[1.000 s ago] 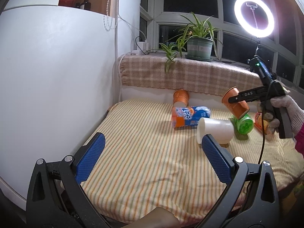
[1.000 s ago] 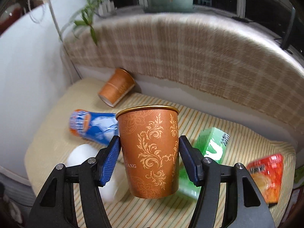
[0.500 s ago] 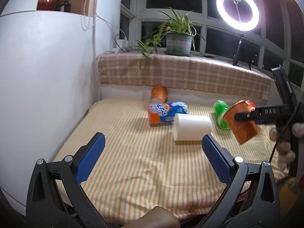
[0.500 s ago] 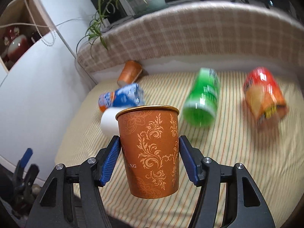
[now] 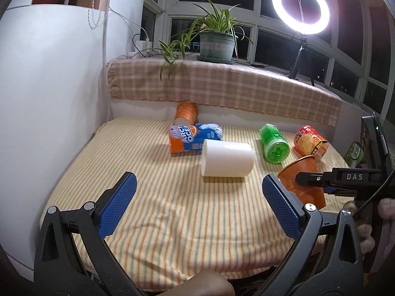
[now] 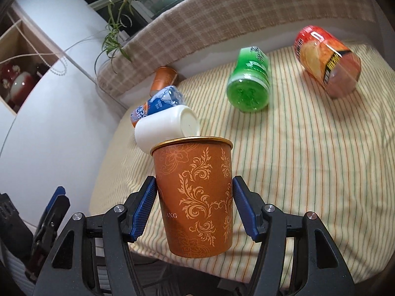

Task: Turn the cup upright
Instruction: 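Lift the orange cup with the right tool and set it down upright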

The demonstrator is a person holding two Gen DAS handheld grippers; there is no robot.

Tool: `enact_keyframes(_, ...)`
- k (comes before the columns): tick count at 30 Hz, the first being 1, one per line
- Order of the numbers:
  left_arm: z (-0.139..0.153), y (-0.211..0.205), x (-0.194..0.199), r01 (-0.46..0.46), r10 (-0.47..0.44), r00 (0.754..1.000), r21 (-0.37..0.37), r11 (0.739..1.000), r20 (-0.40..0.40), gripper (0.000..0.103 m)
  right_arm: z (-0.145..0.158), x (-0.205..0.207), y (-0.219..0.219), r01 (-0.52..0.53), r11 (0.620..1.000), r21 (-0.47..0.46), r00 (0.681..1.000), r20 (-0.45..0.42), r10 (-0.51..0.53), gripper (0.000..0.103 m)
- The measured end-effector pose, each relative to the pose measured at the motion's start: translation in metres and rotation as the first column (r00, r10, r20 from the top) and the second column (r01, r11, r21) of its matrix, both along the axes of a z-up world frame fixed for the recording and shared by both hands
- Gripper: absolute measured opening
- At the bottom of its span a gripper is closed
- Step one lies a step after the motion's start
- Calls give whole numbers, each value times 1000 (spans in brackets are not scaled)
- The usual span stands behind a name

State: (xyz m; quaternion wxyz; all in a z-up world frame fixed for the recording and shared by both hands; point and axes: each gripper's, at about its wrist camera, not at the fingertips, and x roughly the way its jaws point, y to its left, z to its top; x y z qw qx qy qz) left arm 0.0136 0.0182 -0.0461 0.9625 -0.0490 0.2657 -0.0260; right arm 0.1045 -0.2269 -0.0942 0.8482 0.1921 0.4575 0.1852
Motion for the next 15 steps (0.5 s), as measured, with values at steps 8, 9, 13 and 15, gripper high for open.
enact_keyframes(8,-6,-14,5,28,-28,999,-3,1000,-28,103,-13,5,-7,52,999,-8,998,-17,-53,63)
enact_keyframes(9,-7,-15,6,31,-31,999,-5,1000,-31,103,-13,6,-8,57,998,-10,998,-16,-58,63)
enact_keyframes(13,-10,-21,10,45,-45,998,-10,999,-50,103,-13,10,-9,69,997,-31,998,1,-69,64)
enact_keyframes(15,-12,-24,13,54,-55,996,-15,998,-64,103,-12,12,-9,67,997,-42,998,9,-66,64)
